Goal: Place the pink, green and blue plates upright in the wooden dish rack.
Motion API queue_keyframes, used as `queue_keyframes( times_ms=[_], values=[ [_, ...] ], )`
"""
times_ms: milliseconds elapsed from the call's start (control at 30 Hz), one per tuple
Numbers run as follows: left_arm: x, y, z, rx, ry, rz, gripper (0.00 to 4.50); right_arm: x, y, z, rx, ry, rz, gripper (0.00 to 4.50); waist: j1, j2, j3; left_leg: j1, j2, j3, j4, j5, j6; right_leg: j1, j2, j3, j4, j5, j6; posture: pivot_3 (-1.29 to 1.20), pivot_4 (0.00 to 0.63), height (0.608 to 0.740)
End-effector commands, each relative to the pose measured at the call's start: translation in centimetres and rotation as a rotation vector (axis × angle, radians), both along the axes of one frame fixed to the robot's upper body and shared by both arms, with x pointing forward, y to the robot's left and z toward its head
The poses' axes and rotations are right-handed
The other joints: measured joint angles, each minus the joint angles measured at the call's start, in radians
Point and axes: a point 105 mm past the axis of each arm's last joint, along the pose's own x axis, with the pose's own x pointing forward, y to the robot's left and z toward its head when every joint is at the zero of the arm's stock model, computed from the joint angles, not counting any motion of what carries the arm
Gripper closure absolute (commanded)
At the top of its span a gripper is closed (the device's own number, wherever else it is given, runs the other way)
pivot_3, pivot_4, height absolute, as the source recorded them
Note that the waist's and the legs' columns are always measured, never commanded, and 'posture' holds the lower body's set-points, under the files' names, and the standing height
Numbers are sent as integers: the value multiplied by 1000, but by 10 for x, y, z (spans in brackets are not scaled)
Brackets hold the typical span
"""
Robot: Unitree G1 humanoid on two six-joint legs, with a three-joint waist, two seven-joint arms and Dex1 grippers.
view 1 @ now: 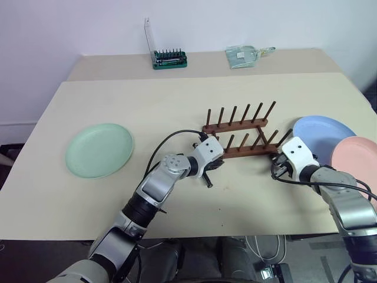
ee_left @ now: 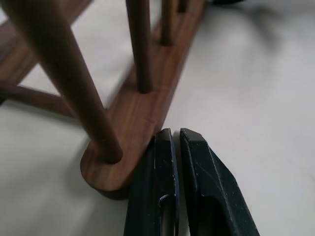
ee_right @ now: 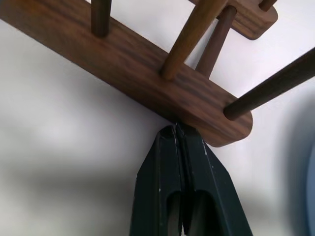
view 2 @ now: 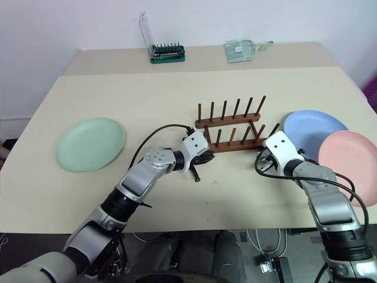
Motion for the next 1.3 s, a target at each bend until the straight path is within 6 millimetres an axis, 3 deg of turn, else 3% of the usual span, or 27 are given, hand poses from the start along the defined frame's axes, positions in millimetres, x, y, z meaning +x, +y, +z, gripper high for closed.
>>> queue_keyframes(
  times_ms=[33, 267, 400, 500, 567, 700, 833, 967, 1167, 1233, 1300],
  values=[
    [18, 21, -7, 44, -14, 117, 4252, 11, -1, 5, -16, -43, -17, 4500, 1, 0, 0, 0, 0, 0, 0, 0, 0, 0, 0, 0, 0, 0, 0, 0, 150, 740],
    [27, 28, -8, 29, -30, 174, 4252, 17, 1, 10, -18, -91, -23, 4500, 1, 0, 0, -1, 1, 0, 0, 1, -1, -1, 1, 0, 0, 0, 0, 0, 150, 740],
    [18, 21, -3, -8, -31, 124, 4252, 10, 3, 19, 23, -113, 8, 4500, 2, 0, 0, -1, 1, 0, 0, 1, -1, -1, 1, 1, 0, 0, 0, 0, 150, 740],
    [7, 17, 9, -57, -60, 55, 4302, -9, 7, 48, 40, -173, 82, 3667, 2, 1, 0, -2, 1, 0, -1, 1, -1, -3, 1, 1, 0, 0, 0, 0, 150, 740],
    [0, 15, 19, -96, -75, 0, 4302, -28, 1, 70, 36, -198, 95, 2711, 4, 2, 0, -4, 1, 0, -1, 0, -1, -4, 1, 1, 0, 0, 0, 0, 150, 740],
    [-17, 11, 29, -146, -70, -131, 4302, -62, -34, 99, -33, -218, -15, 718, 10, 2, 0, -5, 1, 0, -1, 0, 0, -5, 1, 1, -1, 0, 0, 0, 150, 740],
    [-27, 6, 31, -172, -30, -218, 4302, -86, -51, 97, -26, -185, -123, 718, 13, 1, 1, -4, 1, 1, -1, -1, 1, -4, 1, 1, -1, 0, 0, 0, 150, 740],
    [-27, 0, 34, -185, -27, -251, 4302, -103, -55, 66, -32, -94, -216, 718, 5, 1, 1, -3, 2, 2, -1, -3, 5, -4, 1, 2, -1, 0, 0, 0, 150, 740],
    [-28, -4, 35, -187, -28, -272, 4302, -108, -72, 33, -117, -13, -375, 718, 5, 3, 0, -2, 3, 5, -1, -3, 5, -4, 2, 4, 0, 0, 0, 0, 150, 740],
    [-28, -4, 35, -186, -29, -273, 4302, -107, -77, 25, -167, 3, -383, 1213, 5, 2, 0, -2, 3, 5, -1, -3, 5, -4, 2, 4, 0, 0, 0, 0, 150, 740],
    [-28, -2, 34, -184, -32, -272, 4302, -102, -81, 24, -208, -13, -395, 1981, 5, 2, 0, -2, 3, 5, -1, -3, 5, -4, 2, 4, -1, 0, 0, 0, 150, 740]
  ],
)
